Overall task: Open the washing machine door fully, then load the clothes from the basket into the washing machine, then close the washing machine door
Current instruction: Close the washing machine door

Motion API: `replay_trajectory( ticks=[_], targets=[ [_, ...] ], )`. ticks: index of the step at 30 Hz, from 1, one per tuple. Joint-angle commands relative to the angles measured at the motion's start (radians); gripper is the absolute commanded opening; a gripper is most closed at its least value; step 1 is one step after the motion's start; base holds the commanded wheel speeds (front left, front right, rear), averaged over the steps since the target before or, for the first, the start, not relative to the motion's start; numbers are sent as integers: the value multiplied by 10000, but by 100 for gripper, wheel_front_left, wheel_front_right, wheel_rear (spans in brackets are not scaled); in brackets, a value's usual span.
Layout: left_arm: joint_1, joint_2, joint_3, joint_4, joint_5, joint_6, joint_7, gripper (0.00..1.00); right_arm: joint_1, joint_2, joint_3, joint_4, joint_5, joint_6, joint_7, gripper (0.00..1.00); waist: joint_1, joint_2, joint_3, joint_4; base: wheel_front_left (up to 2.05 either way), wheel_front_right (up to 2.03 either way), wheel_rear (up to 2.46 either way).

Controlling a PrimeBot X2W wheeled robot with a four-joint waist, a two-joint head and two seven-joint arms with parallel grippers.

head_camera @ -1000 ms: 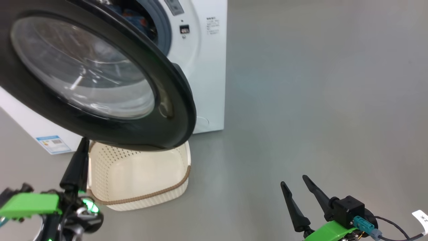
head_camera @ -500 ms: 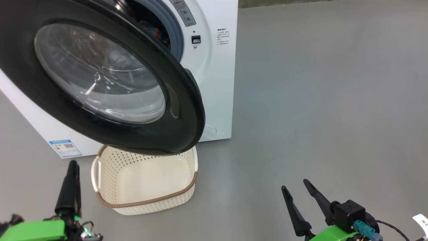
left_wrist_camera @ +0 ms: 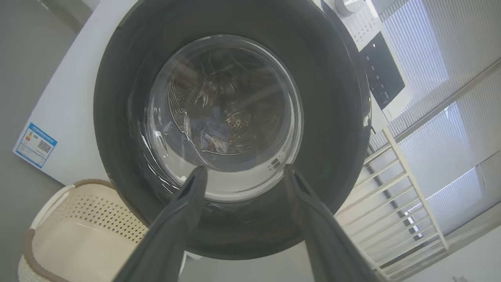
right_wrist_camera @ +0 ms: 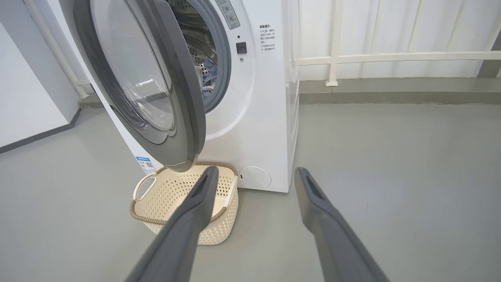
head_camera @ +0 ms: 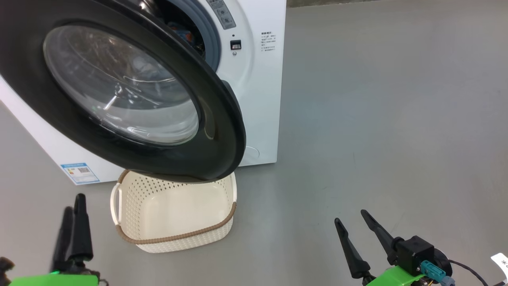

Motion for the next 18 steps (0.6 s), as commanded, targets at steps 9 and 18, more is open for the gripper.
replay_trajectory(
  ticks=[9, 18],
  targets=[
    [-89, 26, 1344, 48, 4860, -71, -166, 100, -21, -2, 168, -461, -189, 16, -120, 100, 0, 0, 43, -14, 0, 0, 0],
    [575, -598, 1656, 11, 8867, 141, -168, 100, -46, 2, 103, -498, -176, 16, -120, 100, 0, 0, 120, -38, 0, 0, 0]
  ],
)
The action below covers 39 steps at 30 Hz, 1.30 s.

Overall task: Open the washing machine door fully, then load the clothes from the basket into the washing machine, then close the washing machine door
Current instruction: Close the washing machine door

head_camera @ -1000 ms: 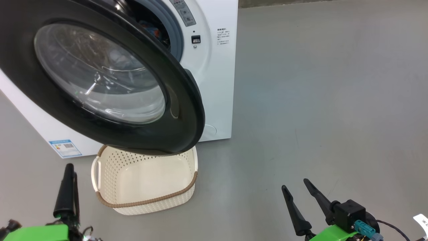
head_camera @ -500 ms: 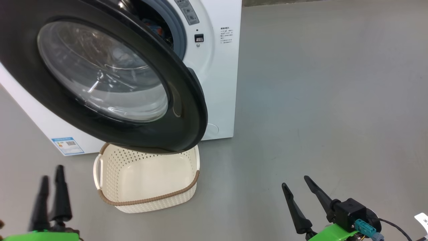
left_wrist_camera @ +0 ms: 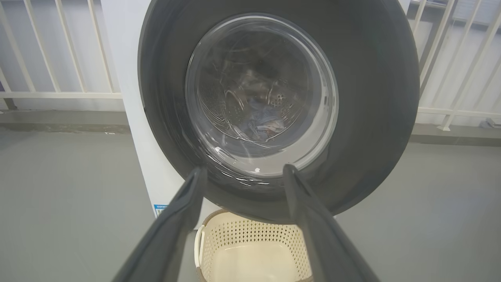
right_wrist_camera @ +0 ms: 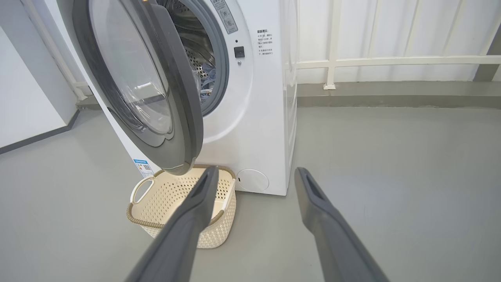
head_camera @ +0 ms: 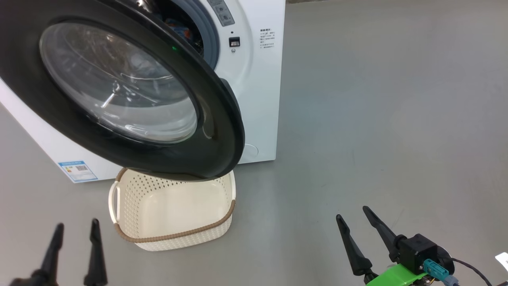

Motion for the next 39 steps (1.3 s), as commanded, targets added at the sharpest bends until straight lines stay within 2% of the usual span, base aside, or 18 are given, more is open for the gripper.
replay_trajectory(
  ticks=[1, 10, 36, 37, 38, 39],
  targets=[
    [-80, 80, 332, -260, 167, 69, -61, 100, -51, 3, 184, -280, -95, 16, -120, 100, 0, 0, 0, -7, 0, 0, 0],
    [330, -380, 204, 35, 942, 206, -62, 100, -43, 15, 123, -281, -115, 16, -120, 100, 0, 0, -25, -6, 0, 0, 0],
    [300, -544, 302, 509, 1140, 298, -62, 100, 42, 65, -101, -272, -175, 16, -120, 100, 0, 0, -174, -29, 0, 0, 0],
    [298, -546, 292, 516, 1138, 301, -62, 100, 54, 67, -121, -250, -175, 16, -120, 80, 0, 0, -193, -32, 0, 0, 0],
    [301, -548, 284, 521, 1131, 307, -62, 100, 67, 71, -175, -238, -143, 16, -120, 26, 0, 0, -212, -35, 0, 0, 0],
    [306, -549, 277, 523, 1123, 311, -62, 100, 76, 76, -217, -258, -89, 16, -120, 0, 0, 0, -227, -38, 0, 0, 0]
  ],
)
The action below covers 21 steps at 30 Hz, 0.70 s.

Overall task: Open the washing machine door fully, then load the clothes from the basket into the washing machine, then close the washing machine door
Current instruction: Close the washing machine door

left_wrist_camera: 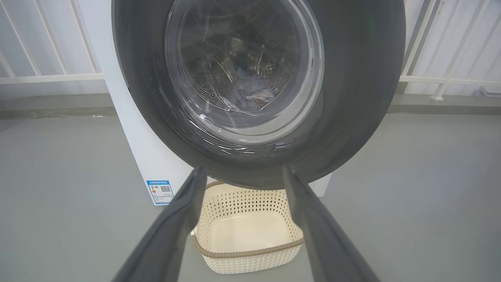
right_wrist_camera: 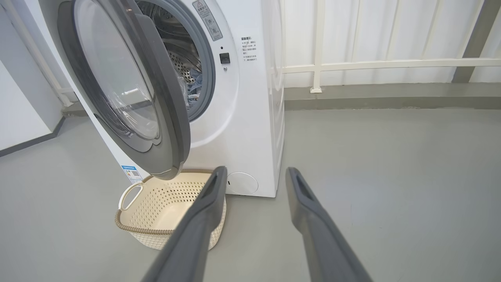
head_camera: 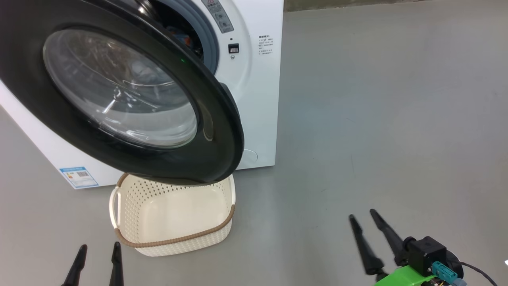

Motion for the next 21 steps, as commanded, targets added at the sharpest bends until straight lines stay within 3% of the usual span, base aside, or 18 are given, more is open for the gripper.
replay_trajectory(
  ticks=[1, 9, 14, 21],
  targets=[
    [-174, 46, 272, -194, 44, 60, -64, 100, -65, 20, 170, -237, 6, 16, -120, 0, 0, 0, -18, -7, 0, 0, 0],
    [-187, 39, 208, -208, 51, 76, -64, 100, -58, 41, -6, -517, 116, 16, -120, 0, 0, 0, 1, -30, 0, 0, 0],
    [-298, 36, 230, -156, 6, 83, -64, 100, -345, 52, -98, -2399, 796, 16, -120, 0, 0, 0, 108, -16, 0, 0, 0],
    [-434, 35, 164, -71, -190, 101, -64, 100, -1099, -134, 1209, -5043, 1128, 16, -120, 0, 0, 0, 227, 79, 0, 0, 0]
  ],
)
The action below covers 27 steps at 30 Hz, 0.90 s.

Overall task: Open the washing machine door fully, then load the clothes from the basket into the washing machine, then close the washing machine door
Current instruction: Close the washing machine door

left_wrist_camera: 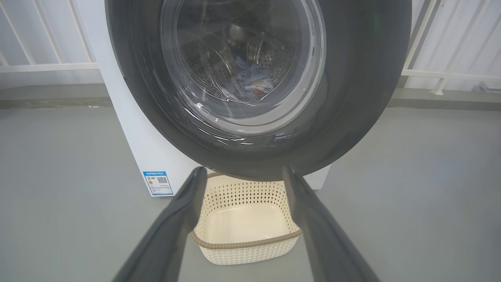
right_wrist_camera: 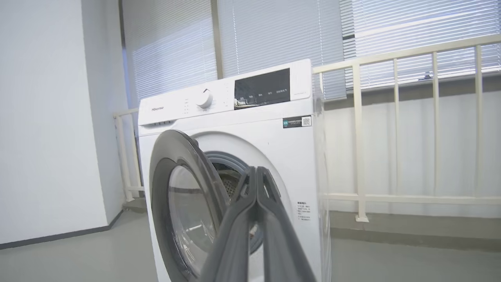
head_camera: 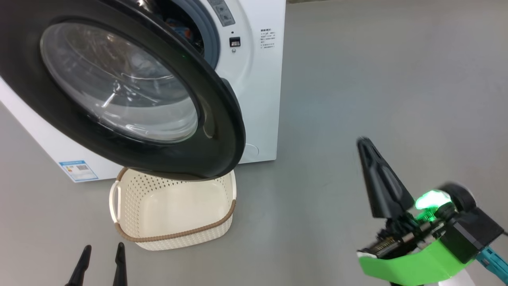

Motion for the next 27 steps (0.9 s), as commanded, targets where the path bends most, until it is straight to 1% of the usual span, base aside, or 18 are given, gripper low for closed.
replay_trajectory(
  ticks=[1, 5, 9, 10, 14, 21, 24, 27],
  targets=[
    [-426, 54, 282, -173, -165, 96, -64, 100, -524, -138, 570, -571, 204, 16, -47, 0, 0, 0, 39, 52, 0, 0, 0],
    [-530, 54, 126, -142, -243, 96, -64, 100, -1038, -618, 1721, -847, 446, 16, -47, 0, 0, 0, 139, 211, 0, 0, 0],
    [-670, 54, -56, -113, -367, 98, -64, 100, -1639, -1246, 3156, -520, 695, 16, -47, 0, 0, 0, 266, 436, 0, 0, 0],
    [-670, 54, -56, -113, -367, 98, -64, 100, -1639, -1246, 3156, -520, 695, 16, -47, 0, 0, 0, 266, 436, 0, 0, 0],
    [-833, 53, -257, -122, -455, 116, -64, 100, -2159, -1645, 4257, 183, 1060, 16, -47, 0, 0, 0, 442, 752, 0, 0, 0],
    [-1243, 53, -673, -301, -755, 199, -65, 100, -3097, -2274, 6283, 1888, 1788, 16, 126, 0, 0, 0, 978, 1494, 0, 0, 0],
    [-1455, 53, -873, -385, -908, 245, -65, 100, -3493, -2379, 6670, 2443, 1960, 16, 140, 0, 0, 0, 1316, 1837, 0, 0, 0],
    [-1679, 53, -1064, -462, -1049, 271, -65, 100, -3773, -2379, 6546, 2946, 2113, 16, 107, 0, 0, 0, 1702, 2150, 0, 0, 0]
  ],
)
